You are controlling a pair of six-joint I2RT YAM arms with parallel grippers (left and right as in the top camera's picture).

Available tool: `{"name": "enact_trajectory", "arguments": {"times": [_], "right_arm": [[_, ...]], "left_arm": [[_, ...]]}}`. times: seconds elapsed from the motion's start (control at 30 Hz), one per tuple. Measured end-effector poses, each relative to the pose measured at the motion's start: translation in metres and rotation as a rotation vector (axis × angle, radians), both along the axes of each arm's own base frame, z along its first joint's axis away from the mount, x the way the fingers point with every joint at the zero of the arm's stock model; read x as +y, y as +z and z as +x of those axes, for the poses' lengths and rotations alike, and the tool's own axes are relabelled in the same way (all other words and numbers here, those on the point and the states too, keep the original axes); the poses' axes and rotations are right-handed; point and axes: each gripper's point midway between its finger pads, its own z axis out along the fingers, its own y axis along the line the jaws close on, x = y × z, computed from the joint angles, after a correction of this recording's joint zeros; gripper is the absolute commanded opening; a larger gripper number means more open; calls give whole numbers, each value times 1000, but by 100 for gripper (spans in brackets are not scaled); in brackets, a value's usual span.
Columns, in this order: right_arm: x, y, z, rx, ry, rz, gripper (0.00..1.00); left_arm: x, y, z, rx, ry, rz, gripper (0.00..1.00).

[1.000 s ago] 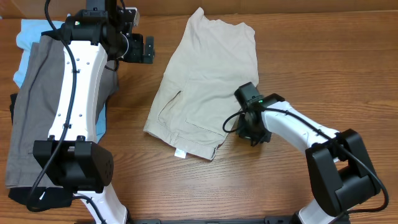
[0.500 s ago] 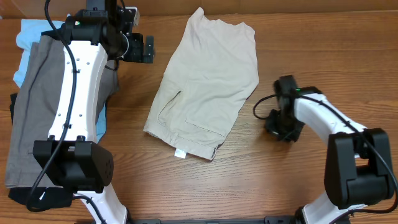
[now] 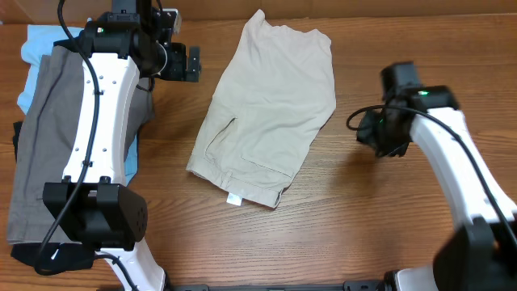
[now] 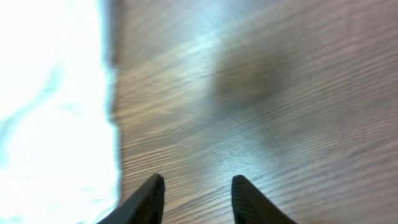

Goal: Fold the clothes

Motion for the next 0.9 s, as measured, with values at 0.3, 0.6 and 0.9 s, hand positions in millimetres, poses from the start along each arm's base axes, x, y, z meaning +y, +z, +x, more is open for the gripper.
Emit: {"name": "enact_trajectory", "arguments": {"times": [0.3,0.6,0.9], "right_arm": [[37,55,-4,-162,155,60,58],[112,57,-27,-176,399,86,66],[148,58,-34,-231,520,44,75]], "left_arm": [[-1,4,7,-31,5,-9,100],[-2,2,3,-12,4,-17,100],[-2,0,0,4,4,-16,100]]}}
